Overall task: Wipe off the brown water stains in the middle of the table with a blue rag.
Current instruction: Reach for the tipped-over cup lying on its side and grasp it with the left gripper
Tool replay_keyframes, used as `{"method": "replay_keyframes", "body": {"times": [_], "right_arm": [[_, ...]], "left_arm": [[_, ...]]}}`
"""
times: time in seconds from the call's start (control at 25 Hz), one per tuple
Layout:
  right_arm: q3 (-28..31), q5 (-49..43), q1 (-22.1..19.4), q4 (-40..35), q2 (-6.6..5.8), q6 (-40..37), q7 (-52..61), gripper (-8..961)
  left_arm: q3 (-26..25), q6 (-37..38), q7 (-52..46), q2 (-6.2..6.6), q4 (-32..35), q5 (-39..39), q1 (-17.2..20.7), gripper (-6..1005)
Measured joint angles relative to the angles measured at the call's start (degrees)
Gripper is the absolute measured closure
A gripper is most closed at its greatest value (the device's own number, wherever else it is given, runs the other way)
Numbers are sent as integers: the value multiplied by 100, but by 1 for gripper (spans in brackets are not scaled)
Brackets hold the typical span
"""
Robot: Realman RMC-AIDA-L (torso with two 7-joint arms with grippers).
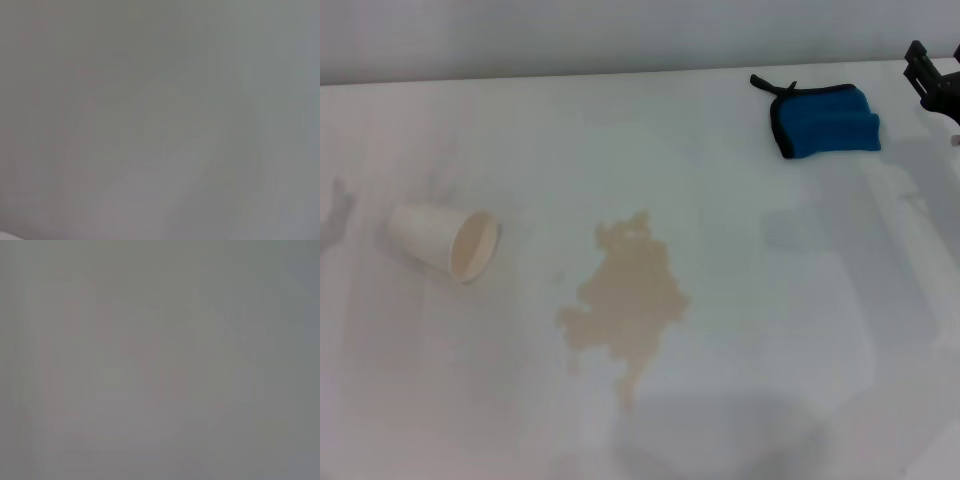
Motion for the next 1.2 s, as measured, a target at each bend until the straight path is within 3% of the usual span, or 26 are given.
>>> {"method": "replay_keyframes", "body": {"times": [0.48, 0.68, 0.84, 1.04, 1.2], "right_arm": [[33, 12, 130, 13, -12, 88, -159, 273], [208, 12, 138, 27, -1, 94, -159, 273], [218, 11, 141, 19, -2, 96, -159, 273], [221, 11, 215, 3, 8, 97, -157, 273], [224, 11, 271, 10, 14, 97, -147, 273]], "left_arm": [[-19, 52, -9, 11, -36, -21, -32, 118], [72, 274, -148, 66, -128, 142, -226, 117], [270, 358, -1022, 156, -781, 949, -630, 120], [293, 400, -2659, 272, -1840, 2526, -1184, 127], [292, 773, -3597, 590, -2349, 4143, -1605, 130]]}}
